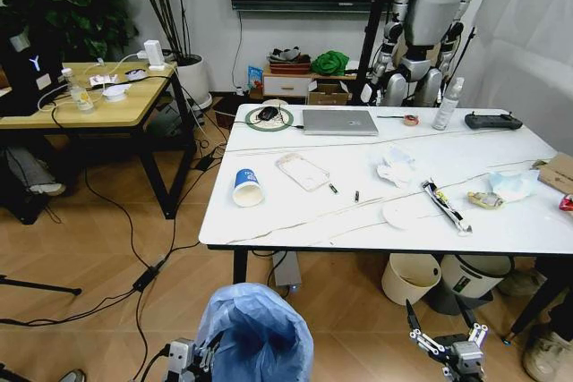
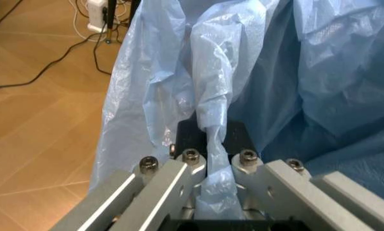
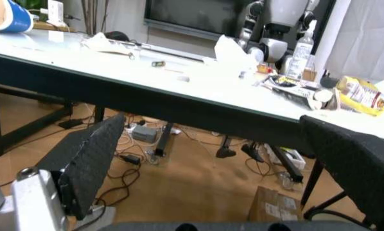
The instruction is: Pick up the trash bin and place the trash from the table into it.
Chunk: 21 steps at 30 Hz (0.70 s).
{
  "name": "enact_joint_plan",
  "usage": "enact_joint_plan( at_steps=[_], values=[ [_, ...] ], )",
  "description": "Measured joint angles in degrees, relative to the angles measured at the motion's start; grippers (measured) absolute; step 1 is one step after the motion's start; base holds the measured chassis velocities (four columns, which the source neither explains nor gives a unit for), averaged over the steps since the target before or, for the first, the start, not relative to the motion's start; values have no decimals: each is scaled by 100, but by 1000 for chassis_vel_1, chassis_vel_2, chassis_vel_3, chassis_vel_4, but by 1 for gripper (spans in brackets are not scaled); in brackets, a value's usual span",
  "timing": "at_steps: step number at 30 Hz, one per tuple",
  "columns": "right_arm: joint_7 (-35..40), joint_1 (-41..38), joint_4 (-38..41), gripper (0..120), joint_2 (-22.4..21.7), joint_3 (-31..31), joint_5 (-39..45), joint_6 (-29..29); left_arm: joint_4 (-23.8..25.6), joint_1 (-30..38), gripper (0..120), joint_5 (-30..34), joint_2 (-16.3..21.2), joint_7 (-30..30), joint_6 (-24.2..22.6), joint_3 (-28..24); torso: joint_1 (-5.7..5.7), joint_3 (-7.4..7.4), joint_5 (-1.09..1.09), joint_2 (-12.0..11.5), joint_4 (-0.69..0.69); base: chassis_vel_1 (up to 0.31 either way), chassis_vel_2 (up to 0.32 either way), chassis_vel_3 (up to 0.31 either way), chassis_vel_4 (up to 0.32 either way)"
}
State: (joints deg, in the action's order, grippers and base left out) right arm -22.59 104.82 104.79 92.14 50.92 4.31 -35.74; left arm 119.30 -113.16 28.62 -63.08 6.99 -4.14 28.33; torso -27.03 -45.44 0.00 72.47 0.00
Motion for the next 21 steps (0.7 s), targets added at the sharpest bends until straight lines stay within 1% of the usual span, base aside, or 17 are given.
enact_joint_plan(
  at_steps=[1,7,8,11,17,21],
  values=[
    [0,0,0,100,0,0,0,0,0,0,0,0,0,0,0,0,0,0,0,0,0,0,0,0,0],
    [2,-31,-43,100,0,11,-2,12,-48,22,0,1,0,30,41,-26,-97,-116,0,212,0,0,0,0,0],
    [2,-31,-43,100,0,11,-2,12,-48,22,0,1,0,30,41,-26,-97,-116,0,212,0,0,0,0,0],
    [3,-44,-48,100,0,13,-3,39,-72,39,0,-43,-6,101,245,-33,-155,-185,0,340,0,0,0,0,0],
    [6,-52,-46,100,0,-10,-15,79,-63,50,0,-127,-10,197,424,16,-173,-212,0,383,0,0,0,0,0],
    [26,-26,9,100,0,-62,3,143,-53,39,0,-183,-17,216,406,104,-173,-211,0,382,0,0,0,0,0]
  ],
)
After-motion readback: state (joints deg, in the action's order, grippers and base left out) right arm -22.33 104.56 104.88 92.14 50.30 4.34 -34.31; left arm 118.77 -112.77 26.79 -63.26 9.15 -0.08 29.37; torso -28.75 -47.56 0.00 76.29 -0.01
